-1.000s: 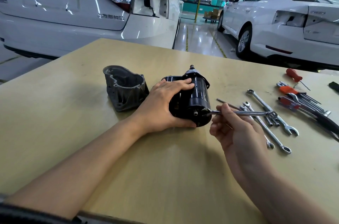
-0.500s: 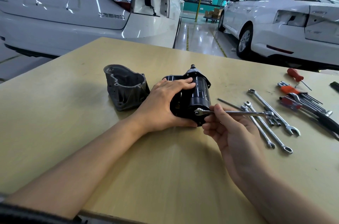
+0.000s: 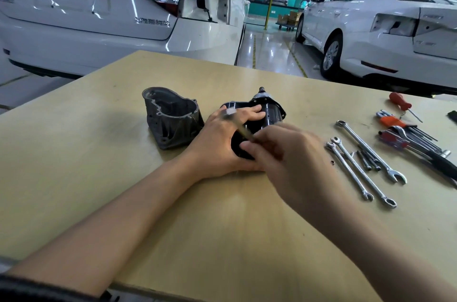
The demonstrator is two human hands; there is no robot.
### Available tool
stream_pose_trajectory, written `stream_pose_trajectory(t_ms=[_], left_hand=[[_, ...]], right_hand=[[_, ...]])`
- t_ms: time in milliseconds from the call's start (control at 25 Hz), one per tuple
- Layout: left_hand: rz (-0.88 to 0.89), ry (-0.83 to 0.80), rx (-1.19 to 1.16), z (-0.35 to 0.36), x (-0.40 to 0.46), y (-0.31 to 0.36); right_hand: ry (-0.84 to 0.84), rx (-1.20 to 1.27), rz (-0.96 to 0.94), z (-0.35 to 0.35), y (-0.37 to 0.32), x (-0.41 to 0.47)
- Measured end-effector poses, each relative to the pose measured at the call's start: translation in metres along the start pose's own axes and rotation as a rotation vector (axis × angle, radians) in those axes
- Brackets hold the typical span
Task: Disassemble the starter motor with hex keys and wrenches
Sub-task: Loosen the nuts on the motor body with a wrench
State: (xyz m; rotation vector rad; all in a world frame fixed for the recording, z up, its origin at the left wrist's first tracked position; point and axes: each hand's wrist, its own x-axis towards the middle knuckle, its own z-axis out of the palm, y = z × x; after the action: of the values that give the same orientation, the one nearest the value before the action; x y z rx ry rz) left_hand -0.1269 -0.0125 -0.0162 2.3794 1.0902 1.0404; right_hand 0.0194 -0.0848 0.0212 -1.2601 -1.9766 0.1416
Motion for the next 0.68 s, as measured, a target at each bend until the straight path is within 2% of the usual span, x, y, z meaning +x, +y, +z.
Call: stream_pose_trajectory(t_ms=[80, 160, 240, 320, 440, 560, 680], left_hand=[[-0.003, -0.019, -0.01, 0.001, 0.001, 0.0], [-0.007, -0.023, -0.019, 0.001, 0.001, 0.0], [-0.018, -0.039, 0.01, 0.0, 0.001, -0.001], [-0.018, -0.048, 0.05, -0.002, 0.001, 0.002], [-0.059, -0.066, 0.068, -0.007, -0.006, 0.01], [-0.107, -0.07, 0.117, -0.017, -0.009, 0.026], [-0.04, 0.241, 0.009, -0.022, -0.007, 0.044]], right_hand=[[-0.165, -0.254, -0.098, 0.008, -0.007, 0.004], [-0.227, -0.382, -0.196, 0.013, -0.011, 0.004], [-0.187, -0.304, -0.284, 0.014, -0.015, 0.001], [0.026, -0.109, -0.274, 0.009, -0.012, -0.003], [0.317, 0.156, -0.114, -0.011, 0.014, -0.007], [0.39, 0.274, 0.15, -0.024, 0.043, -0.015], [0.359, 0.488, 0.395, -0.022, 0.059, -0.014]])
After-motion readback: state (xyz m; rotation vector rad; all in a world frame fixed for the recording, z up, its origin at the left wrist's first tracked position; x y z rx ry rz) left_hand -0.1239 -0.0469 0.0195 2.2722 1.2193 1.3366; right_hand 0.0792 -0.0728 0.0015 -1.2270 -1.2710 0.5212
